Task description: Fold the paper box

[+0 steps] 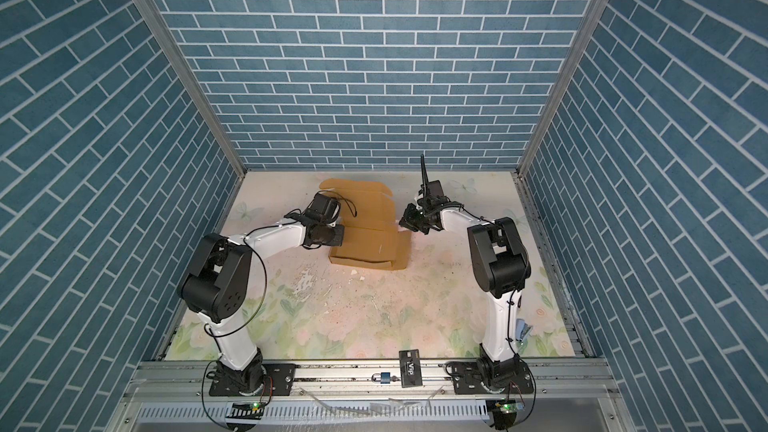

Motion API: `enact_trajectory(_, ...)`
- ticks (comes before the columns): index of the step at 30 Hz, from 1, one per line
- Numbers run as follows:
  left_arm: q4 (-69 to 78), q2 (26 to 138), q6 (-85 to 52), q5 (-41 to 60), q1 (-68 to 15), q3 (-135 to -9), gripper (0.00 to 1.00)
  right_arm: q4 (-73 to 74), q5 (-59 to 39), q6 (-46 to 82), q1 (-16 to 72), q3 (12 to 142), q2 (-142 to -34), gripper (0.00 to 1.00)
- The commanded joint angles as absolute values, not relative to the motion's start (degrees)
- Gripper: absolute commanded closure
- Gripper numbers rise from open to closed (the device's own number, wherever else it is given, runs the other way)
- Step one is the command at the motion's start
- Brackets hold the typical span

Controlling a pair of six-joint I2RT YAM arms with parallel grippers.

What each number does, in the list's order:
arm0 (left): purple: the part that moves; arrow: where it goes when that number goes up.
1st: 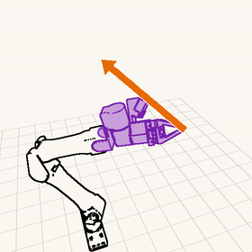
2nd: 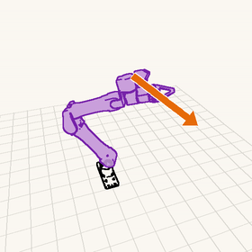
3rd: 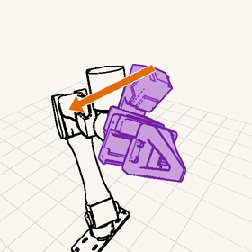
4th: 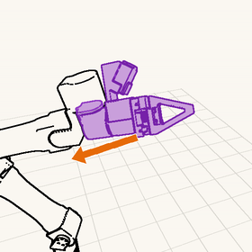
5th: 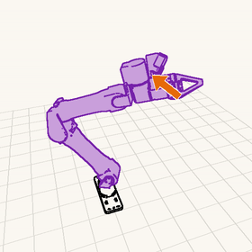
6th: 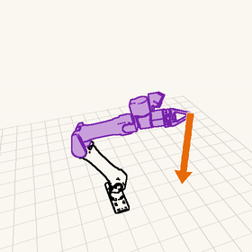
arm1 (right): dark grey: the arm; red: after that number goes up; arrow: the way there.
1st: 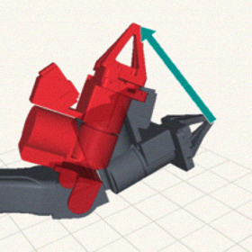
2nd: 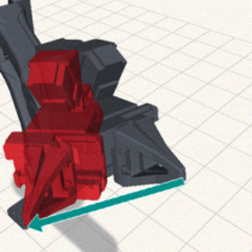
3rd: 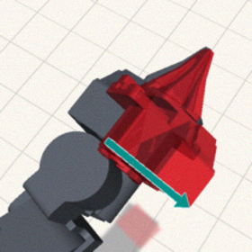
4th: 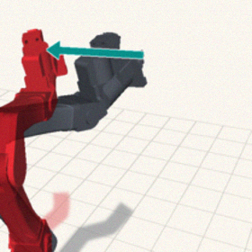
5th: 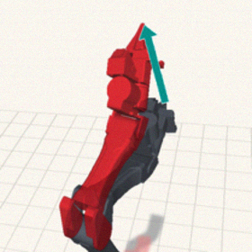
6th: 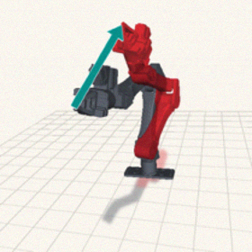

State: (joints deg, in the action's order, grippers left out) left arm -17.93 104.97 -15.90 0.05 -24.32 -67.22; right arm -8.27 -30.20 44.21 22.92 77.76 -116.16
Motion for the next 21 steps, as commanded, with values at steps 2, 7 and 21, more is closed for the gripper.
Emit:
enact_trajectory(2,-19.1,104.4,-16.5,0.3,-24.6,-66.3,1.0,-6.7,-31.6,46.4,23.8,78.7,-116.9,1.0)
enact_trajectory(7,-19.1,104.7,-16.5,0.0,-24.5,-66.2,1.0,-5.2,-32.4,47.9,24.1,77.2,-117.0,1.0)
enact_trajectory(21,-18.7,104.8,-17.6,0.7,-25.3,-66.3,1.0,6.9,-32.8,56.2,25.9,70.9,-115.7,1.0)
